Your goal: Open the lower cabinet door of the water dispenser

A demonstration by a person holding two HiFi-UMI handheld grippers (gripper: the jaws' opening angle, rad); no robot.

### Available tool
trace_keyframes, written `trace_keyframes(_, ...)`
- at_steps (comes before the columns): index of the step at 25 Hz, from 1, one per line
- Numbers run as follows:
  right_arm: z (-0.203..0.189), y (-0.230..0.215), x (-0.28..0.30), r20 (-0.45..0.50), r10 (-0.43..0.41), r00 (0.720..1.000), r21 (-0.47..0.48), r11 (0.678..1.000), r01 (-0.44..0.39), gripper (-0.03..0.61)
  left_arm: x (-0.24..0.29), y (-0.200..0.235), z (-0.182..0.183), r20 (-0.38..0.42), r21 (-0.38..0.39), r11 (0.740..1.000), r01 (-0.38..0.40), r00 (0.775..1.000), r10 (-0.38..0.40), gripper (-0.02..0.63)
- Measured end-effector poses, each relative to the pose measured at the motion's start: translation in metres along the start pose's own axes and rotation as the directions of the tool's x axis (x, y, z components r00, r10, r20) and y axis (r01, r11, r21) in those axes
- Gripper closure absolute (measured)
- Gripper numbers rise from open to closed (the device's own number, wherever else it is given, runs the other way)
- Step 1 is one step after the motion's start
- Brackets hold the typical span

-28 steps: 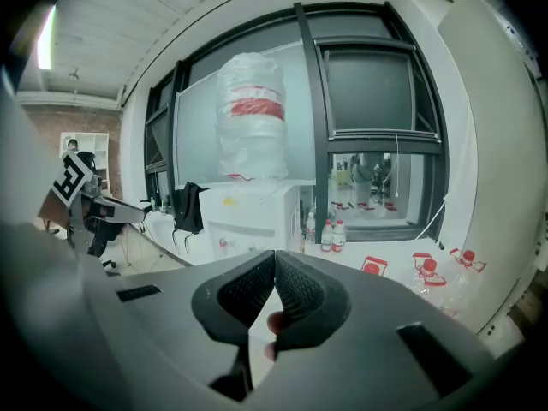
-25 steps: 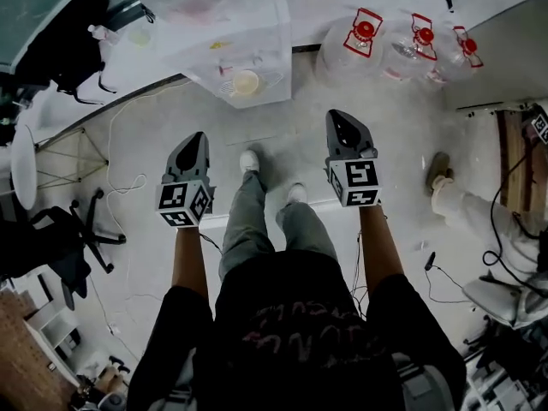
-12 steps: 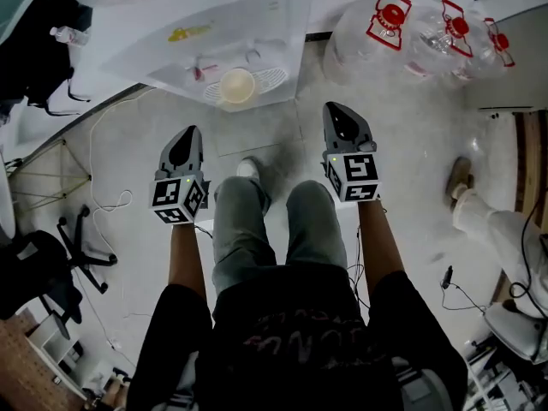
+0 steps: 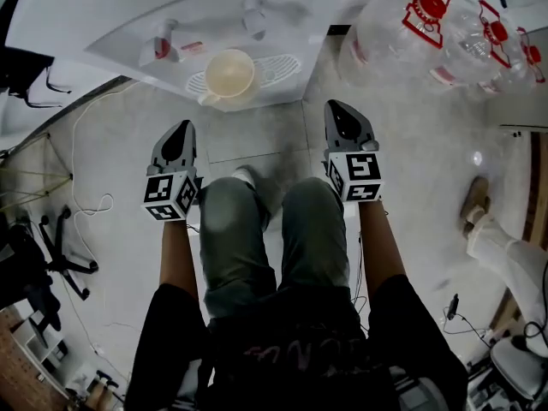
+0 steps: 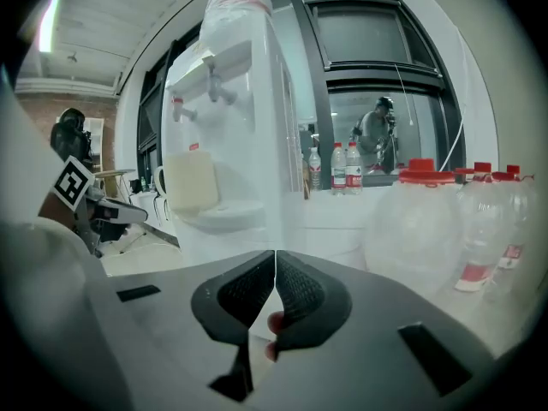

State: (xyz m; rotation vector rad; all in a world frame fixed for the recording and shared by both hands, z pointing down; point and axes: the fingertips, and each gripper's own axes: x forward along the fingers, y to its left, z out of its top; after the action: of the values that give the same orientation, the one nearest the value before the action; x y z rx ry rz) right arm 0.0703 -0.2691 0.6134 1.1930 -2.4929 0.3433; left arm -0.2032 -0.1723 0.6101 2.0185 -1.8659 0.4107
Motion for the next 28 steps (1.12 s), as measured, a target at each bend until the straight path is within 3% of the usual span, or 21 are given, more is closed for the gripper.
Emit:
trace_keyframes(9, -0.054, -0.014, 0.051, 0.038, 0.009, 0.999, -0.012, 1.000, -0.008, 0.555, 0.049, 0.028, -0.038, 0.078, -0.005, 1.000, -0.020, 0.997, 0.021, 0.601)
trace_keyframes(17, -0.085, -0.012, 0.085, 0.067, 0.032, 0.997, -0.006, 0.999, -0.032, 0.532, 0.068, 0.034, -0.078, 0.061, 0.055, 0.998, -0.013, 0.998, 0.010, 0.601)
trace_keyframes(25, -0.091, -0.005, 0.115, 0.065, 0.142, 0.988, 0.001, 0.990, -0.143, 0.359, 0.073, 0.043, -0.107, 0.030, 0.038, 0.999, -0.006, 1.000, 0.005, 0.601)
trace_keyframes(28, -0.089, -0.005, 0.126, 0.057, 0.168, 0.984, -0.017, 0.986, -0.167, 0.330, 0.074, 0.046, -0.113, 0.025, 0.029, 1.000, 0.002, 1.000, -0.003, 0.601)
